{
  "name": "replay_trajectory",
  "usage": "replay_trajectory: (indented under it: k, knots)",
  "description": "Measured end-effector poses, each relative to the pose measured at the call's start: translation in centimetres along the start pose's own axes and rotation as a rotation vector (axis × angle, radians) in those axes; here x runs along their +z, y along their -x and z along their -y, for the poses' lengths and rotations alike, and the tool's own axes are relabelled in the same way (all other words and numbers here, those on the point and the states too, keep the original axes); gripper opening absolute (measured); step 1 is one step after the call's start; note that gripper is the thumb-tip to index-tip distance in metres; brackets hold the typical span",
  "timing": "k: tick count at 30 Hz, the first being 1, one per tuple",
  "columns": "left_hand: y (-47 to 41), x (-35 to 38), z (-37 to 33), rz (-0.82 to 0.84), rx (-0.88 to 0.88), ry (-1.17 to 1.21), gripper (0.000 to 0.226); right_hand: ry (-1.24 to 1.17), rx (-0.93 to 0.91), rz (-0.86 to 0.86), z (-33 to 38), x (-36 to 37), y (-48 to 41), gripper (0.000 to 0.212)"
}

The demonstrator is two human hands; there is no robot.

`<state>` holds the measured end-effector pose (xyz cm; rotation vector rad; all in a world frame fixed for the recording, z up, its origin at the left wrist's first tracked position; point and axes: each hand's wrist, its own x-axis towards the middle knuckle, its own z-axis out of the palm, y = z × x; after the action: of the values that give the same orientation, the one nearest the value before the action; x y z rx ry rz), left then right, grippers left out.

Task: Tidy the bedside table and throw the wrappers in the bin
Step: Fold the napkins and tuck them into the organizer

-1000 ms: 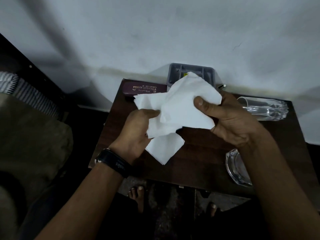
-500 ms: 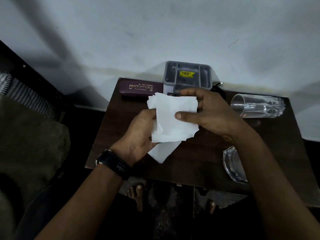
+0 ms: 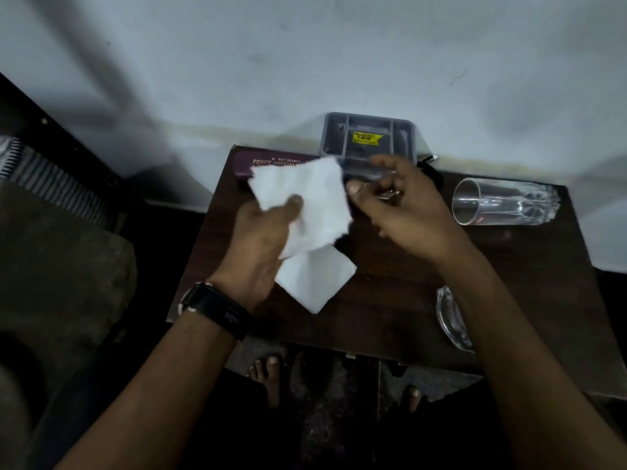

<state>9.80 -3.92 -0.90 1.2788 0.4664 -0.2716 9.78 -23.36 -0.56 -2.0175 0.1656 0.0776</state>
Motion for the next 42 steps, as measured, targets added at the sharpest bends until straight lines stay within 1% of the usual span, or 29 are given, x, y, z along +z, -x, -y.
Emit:
replay_trajectory:
  k: [1,2,4,6,8,10,14,16,17,19,22,24,27,29,30,32,34,36,37,39,40,42]
  knots:
    - [-0.3,-0.5,-0.6,-0.07,0.048,0.071,0.013,0.034,0.062,-0.021,0.0,-0.1,0.1,0.048]
    - [-0.4,-1.0,-1.2,-0.137,0.085,0.137,0.016,0.125,0.117,0.004,0.0,0.0,0.3,0.053]
    - [-0.3,-1.5,-2.1,-0.201,0.11,0.213,0.014,0.379,0.167,0.157,-0.3,1.2,1.3,0.065]
    - [-0.1,-1.6,-2.4,-0.207,0.117,0.205,0.011,0.552,0.136,0.272,-0.6,3.4,2.5,0.074]
    - [0.0,-1.4,-2.2,-0.228,0.147,0.188,0.012,0.676,0.085,0.278,-0.6,5.4,3.3,0.073]
    - [0.0,-1.5,-2.2,-0.234,0.157,0.181,0.014,0.72,0.061,0.247,-0.7,6.6,3.4,0.064]
    - [-0.1,-1.3,-2.2,-0.232,0.132,0.176,0.026,0.571,0.103,0.247,-1.0,7.0,3.1,0.033]
    - [-0.2,-1.2,-2.1,-0.232,0.121,0.179,0.025,0.457,0.107,0.234,-1.3,6.7,2.8,0.018]
    - [-0.2,-1.2,-2.1,-0.225,0.119,0.17,0.02,0.385,0.124,0.236,-1.4,6.3,2.5,0.017]
    - [-0.3,-1.2,-2.0,-0.213,0.136,0.153,0.009,0.153,0.189,0.242,-1.4,5.2,1.9,0.024]
    - [-0.5,-1.3,-1.8,-0.201,0.163,0.126,0.01,-0.222,0.264,0.273,-0.8,2.0,1.3,0.038]
    - [-0.7,-1.4,-1.4,-0.183,0.162,0.091,0.017,-0.373,0.256,0.359,-0.1,-0.3,1.4,0.046]
    - [-1.0,-1.5,-0.9,-0.161,0.17,0.029,0.028,-0.549,0.215,0.442,0.4,-2.5,2.0,0.045]
    - [-1.2,-1.6,-0.6,-0.114,0.154,-0.059,0.023,-0.61,0.175,0.477,0.7,-3.1,2.3,0.045]
    - [-1.0,-1.5,-0.5,-0.057,0.115,-0.103,0.018,-0.624,0.149,0.5,0.8,-3.3,2.3,0.046]
    - [-0.3,-1.2,-0.2,0.14,0.002,-0.166,0.013,-0.592,0.11,0.534,1.0,-3.3,2.2,0.051]
    - [0.1,-0.9,0.3,0.315,-0.071,-0.226,0.008,-0.47,0.072,0.531,0.8,-3.2,1.7,0.055]
    - [0.4,-0.4,0.4,0.408,-0.132,-0.209,0.02,-0.317,0.048,0.51,0.4,-3.3,1.3,0.06]
    - [0.4,-0.2,0.3,0.444,-0.178,-0.183,0.022,-0.254,0.047,0.493,0.1,-3.4,1.1,0.062]
    - [0.9,0.4,0.0,0.49,-0.233,-0.154,0.013,-0.161,0.039,0.465,-0.2,-3.6,0.9,0.064]
    - [1.1,0.7,-0.2,0.512,-0.25,-0.134,0.012,-0.127,0.027,0.459,-0.2,-3.7,0.8,0.064]
    - [1.4,1.1,-0.3,0.56,-0.297,-0.062,0.027,-0.077,-0.003,0.465,-0.3,-3.7,0.7,0.063]
